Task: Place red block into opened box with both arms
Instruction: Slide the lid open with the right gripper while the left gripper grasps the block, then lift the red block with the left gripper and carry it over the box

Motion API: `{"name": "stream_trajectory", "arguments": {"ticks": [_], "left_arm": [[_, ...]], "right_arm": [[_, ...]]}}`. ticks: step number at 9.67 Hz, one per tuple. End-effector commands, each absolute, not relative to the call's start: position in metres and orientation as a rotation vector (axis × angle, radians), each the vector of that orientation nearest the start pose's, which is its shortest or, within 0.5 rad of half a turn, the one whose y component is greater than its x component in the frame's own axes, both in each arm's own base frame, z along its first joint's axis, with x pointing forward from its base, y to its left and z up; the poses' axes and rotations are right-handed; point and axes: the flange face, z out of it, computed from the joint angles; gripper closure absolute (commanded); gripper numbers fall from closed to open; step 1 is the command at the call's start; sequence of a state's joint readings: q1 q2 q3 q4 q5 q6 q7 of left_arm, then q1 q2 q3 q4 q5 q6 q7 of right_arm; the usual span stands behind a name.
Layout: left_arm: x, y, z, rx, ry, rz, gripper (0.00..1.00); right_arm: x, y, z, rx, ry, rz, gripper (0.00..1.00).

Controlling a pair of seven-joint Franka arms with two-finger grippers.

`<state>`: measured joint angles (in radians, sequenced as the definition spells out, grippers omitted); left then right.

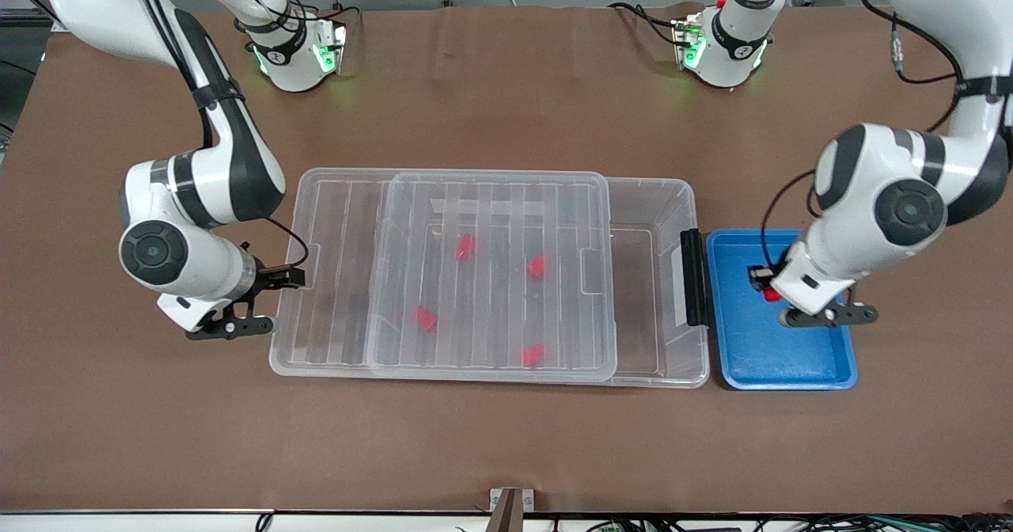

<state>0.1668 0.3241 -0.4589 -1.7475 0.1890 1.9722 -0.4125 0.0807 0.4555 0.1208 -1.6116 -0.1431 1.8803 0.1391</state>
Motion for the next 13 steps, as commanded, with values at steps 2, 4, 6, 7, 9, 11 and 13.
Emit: {"name": "stream_trajectory", "arguments": {"ticks": [2, 4, 6, 7, 9, 11, 13], "left_arm": [[0.567, -0.236, 0.37, -3.123, -0.231, 0.167, 1.0], [0.542, -0.281, 0.329, -3.144, -0.257, 0.154, 1.0], [0.533, -0.291, 0.28, -3.185, -0.234, 0.073, 0.99], [0.531, -0.3, 0.259, -3.18, -0.27, 0.059, 0.99], [0.523, -0.314, 0.217, -3.093, -0.226, -0.025, 0.94], [0.528, -0.314, 0.188, -3.085, -0.235, -0.035, 0.82], [0.54, -0.306, 0.189, -3.094, -0.279, -0.039, 0.49]], "right_arm": [[0.645, 0.086, 0.361, -3.246, -0.258, 0.283, 0.0], [0.646, 0.077, 0.362, -3.244, -0.252, 0.288, 0.0], [0.65, 0.082, 0.381, -3.241, -0.213, 0.287, 0.0], [0.651, 0.085, 0.414, -3.245, -0.157, 0.257, 0.0], [0.639, 0.084, 0.496, -3.235, 0.008, 0.098, 0.0], [0.611, 0.062, 0.572, -3.203, 0.105, -0.033, 0.0], [0.58, 0.023, 0.624, -3.182, 0.207, -0.063, 0.0]]}}
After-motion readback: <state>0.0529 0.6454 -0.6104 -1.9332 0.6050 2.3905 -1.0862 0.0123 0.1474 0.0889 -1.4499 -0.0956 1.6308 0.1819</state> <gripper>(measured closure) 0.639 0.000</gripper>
